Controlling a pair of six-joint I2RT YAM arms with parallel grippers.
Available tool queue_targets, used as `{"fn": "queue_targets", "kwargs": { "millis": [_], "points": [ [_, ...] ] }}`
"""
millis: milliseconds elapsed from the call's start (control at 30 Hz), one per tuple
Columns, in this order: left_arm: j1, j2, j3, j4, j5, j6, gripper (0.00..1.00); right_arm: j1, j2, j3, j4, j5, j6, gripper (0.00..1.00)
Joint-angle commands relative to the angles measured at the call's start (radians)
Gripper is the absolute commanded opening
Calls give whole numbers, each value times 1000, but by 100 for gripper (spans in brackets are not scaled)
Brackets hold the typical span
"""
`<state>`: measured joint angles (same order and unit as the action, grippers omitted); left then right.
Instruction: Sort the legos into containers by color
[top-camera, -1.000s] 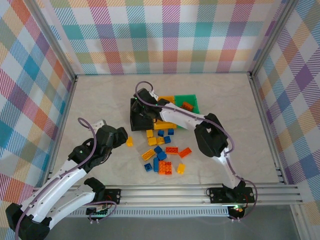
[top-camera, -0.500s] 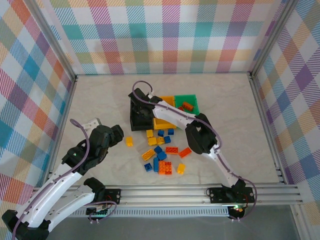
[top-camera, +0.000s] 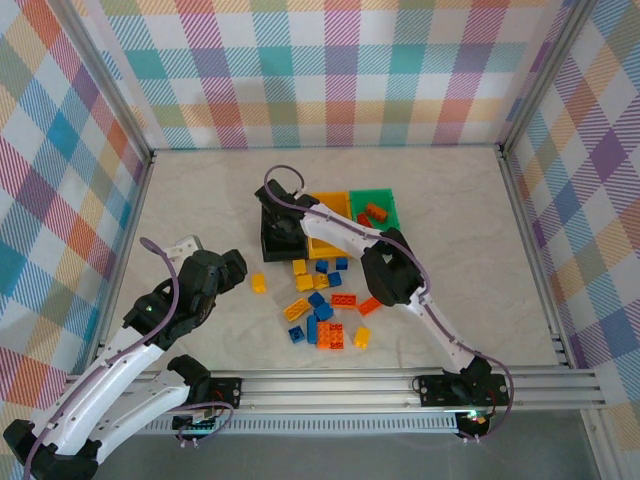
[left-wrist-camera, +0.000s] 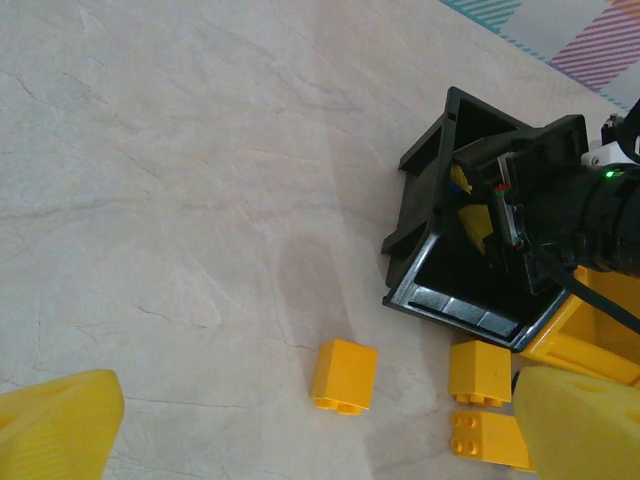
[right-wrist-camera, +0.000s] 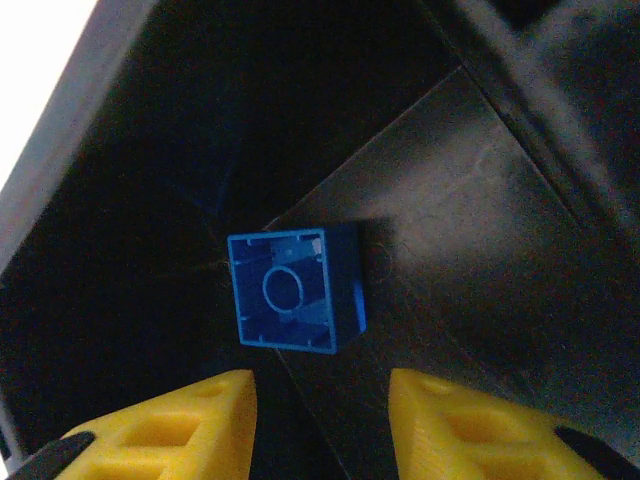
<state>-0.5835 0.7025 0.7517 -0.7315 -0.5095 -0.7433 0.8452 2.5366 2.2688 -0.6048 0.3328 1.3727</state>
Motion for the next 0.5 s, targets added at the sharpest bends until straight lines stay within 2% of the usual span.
{"fn": "queue_targets", "kwargs": {
  "millis": [0, 133, 467],
  "points": [
    [9, -7, 8, 1, -1, 12, 100, -8, 41, 37, -52, 16, 47, 41],
    [8, 0, 3, 4, 5, 12, 100, -4, 59, 38, -62, 41, 78, 39],
    [9, 13, 9, 9, 12, 22, 100, 8, 71, 42, -104, 98, 88, 19]
  ]
}}
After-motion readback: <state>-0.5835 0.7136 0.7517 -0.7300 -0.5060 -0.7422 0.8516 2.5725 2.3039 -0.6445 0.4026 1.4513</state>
